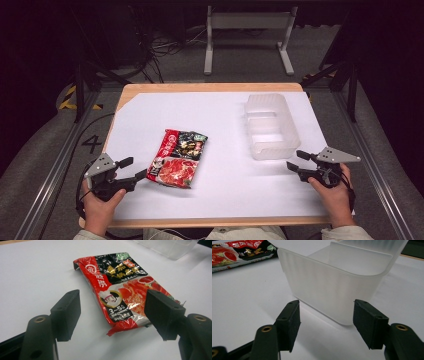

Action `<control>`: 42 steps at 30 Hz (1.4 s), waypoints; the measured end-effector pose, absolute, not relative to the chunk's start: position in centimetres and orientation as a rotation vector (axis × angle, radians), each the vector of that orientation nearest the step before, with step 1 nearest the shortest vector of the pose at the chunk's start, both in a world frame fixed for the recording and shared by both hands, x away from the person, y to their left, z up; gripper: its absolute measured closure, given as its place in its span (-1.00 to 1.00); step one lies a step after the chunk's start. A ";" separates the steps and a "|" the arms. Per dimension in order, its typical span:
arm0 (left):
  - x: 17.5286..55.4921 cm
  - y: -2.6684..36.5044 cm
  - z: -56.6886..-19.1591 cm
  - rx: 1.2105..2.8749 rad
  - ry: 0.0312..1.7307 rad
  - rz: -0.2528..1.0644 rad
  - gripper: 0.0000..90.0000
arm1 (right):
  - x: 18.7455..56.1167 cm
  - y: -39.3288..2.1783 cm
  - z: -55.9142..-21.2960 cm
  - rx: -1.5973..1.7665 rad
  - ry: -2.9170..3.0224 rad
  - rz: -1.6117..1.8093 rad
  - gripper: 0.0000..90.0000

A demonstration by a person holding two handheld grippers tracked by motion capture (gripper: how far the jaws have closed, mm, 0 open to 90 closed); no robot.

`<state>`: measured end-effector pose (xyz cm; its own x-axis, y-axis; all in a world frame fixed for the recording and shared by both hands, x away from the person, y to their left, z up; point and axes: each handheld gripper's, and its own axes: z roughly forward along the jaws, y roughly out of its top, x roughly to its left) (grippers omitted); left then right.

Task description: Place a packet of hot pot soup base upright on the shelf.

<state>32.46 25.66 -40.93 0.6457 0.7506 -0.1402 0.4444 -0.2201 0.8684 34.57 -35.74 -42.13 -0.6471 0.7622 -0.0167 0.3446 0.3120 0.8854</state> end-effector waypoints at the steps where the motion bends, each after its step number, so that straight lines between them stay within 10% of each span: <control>1: 32.6 25.7 -40.7 1.866 0.949 0.384 -0.34 | 34.6 -35.7 -42.2 0.984 2.148 1.284 -0.14; 42: 47.4 21.2 -37.0 1.962 1.025 0.182 -0.46 | 34.4 -36.7 -42.8 1.027 2.162 1.223 -0.19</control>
